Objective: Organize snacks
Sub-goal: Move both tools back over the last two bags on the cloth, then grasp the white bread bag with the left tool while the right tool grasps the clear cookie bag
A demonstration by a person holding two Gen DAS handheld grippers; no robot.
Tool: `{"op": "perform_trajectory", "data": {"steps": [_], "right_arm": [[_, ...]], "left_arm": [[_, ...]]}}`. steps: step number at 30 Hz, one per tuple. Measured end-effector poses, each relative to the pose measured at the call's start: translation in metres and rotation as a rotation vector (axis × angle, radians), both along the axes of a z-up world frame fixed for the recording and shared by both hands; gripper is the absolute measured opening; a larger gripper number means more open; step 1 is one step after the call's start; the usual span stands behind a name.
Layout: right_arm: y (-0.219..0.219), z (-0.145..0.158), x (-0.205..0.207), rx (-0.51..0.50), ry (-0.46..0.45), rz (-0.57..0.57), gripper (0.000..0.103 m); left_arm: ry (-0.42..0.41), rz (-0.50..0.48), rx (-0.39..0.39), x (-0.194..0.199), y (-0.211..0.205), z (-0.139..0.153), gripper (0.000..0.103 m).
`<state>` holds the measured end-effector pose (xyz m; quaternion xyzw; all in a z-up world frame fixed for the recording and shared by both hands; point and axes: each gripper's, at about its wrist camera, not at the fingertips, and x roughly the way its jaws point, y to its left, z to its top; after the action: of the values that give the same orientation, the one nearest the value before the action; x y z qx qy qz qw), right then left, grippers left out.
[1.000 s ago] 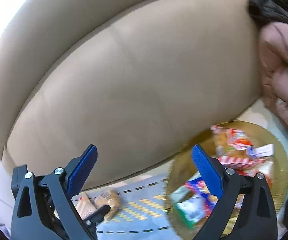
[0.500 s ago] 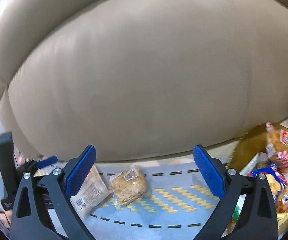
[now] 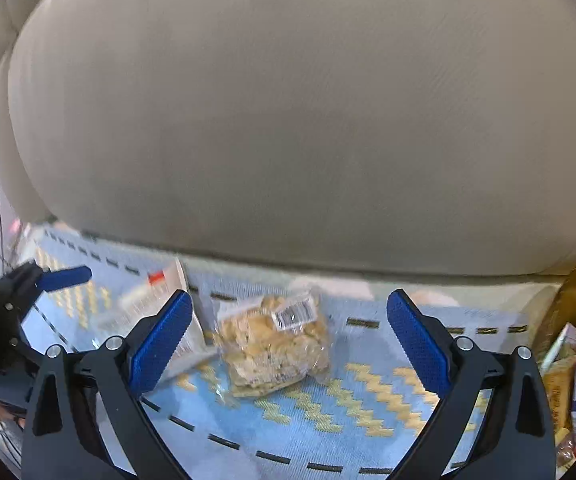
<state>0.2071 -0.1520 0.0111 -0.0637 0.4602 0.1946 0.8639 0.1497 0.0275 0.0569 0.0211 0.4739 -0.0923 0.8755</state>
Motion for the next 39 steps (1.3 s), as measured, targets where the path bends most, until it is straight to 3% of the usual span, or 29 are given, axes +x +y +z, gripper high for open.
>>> {"op": "perform_trajectory", "data": {"steps": [11,14,15,17,18,20,25,28,32,35,36,37,39], "right_arm": [[0.011,-0.049,0.005,-0.060,0.109,0.032,0.097],[0.013,-0.059,0.004,-0.081,0.127,0.049,0.096],[0.011,-0.060,0.003,-0.072,0.124,0.047,0.094],[0.008,-0.060,0.001,-0.028,0.128,0.052,0.078],[0.007,-0.060,-0.001,-0.015,0.128,0.055,0.072],[-0.003,-0.055,-0.007,-0.011,0.121,0.051,0.063],[-0.026,-0.044,-0.029,0.057,0.130,0.030,0.059],[-0.045,-0.037,-0.055,0.105,0.142,0.031,0.059],[-0.072,-0.034,-0.087,0.065,0.106,-0.005,0.061],[-0.086,-0.039,-0.090,0.055,0.092,-0.025,0.075],[-0.092,-0.040,-0.088,0.075,0.104,-0.032,0.087],[-0.092,-0.041,-0.089,0.087,0.106,-0.042,0.091],[-0.095,-0.045,-0.090,0.109,0.081,-0.066,0.092]], "left_arm": [[0.082,-0.162,0.021,0.003,-0.010,-0.055,0.100],[0.046,-0.185,0.064,0.003,-0.016,-0.058,0.100],[0.042,-0.182,0.076,0.003,-0.018,-0.059,0.100],[0.029,-0.156,0.083,0.003,-0.022,-0.060,0.100],[0.019,-0.131,0.074,0.002,-0.022,-0.059,0.089],[-0.013,-0.073,0.066,-0.003,-0.022,-0.056,0.082],[-0.026,0.039,0.049,-0.023,-0.026,-0.050,0.076],[-0.014,0.106,-0.003,-0.034,-0.020,-0.047,0.076],[0.010,0.142,-0.022,-0.043,-0.021,-0.049,0.076],[0.006,0.168,0.006,-0.038,-0.020,-0.051,0.077],[0.005,0.172,0.015,-0.038,-0.023,-0.052,0.078],[0.005,0.170,0.020,-0.041,-0.024,-0.054,0.080],[-0.001,0.166,0.045,-0.047,-0.036,-0.058,0.100]]}}
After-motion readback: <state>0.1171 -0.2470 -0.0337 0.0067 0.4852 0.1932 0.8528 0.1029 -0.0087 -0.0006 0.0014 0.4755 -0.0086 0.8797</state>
